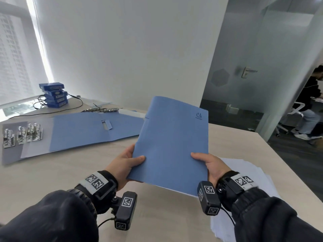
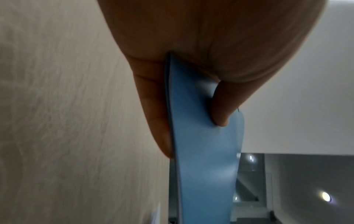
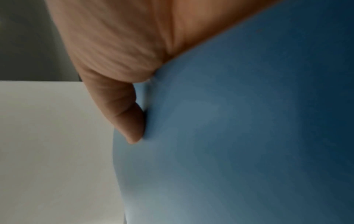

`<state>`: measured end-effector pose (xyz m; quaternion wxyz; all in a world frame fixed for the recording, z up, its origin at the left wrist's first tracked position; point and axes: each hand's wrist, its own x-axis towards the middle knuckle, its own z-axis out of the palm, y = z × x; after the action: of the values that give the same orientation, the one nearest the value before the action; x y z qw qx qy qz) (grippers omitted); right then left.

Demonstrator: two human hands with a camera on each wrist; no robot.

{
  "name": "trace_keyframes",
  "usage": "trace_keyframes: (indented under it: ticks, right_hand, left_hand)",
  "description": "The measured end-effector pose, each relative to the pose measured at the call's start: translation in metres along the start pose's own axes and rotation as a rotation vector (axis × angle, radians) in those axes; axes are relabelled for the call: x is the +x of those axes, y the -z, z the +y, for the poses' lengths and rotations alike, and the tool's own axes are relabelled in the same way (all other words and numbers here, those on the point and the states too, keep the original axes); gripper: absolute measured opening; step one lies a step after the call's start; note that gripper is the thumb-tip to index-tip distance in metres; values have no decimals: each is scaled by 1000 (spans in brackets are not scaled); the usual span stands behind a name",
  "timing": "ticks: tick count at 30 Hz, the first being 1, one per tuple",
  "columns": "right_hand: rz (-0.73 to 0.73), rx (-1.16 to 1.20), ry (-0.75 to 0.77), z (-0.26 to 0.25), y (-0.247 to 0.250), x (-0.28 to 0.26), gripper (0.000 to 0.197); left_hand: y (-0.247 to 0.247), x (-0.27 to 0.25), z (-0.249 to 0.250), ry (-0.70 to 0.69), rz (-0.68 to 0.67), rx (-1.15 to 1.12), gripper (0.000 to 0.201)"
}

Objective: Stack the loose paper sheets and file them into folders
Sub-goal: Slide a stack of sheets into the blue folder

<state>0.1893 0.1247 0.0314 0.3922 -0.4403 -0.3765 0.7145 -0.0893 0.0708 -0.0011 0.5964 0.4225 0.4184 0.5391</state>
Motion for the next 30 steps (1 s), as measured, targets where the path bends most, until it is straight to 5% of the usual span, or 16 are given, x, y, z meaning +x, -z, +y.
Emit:
trace_keyframes:
  ticks: [16,22,25,30]
  right_hand:
    - [35,-136,340,4,3,4,24]
    - [19,-183,354,21,14,8,30]
    - [-25,-157,335,29,18,10,51]
    - [-59,-164,345,25,19,6,28]
  left_hand:
    - [-3,20,-8,-187,219,372,38]
    - [-2,17,-22,-114,248,414,39]
    - [-1,15,-27,-92,244,429,31]
    - [-3,13,-24,-106,248,416,32]
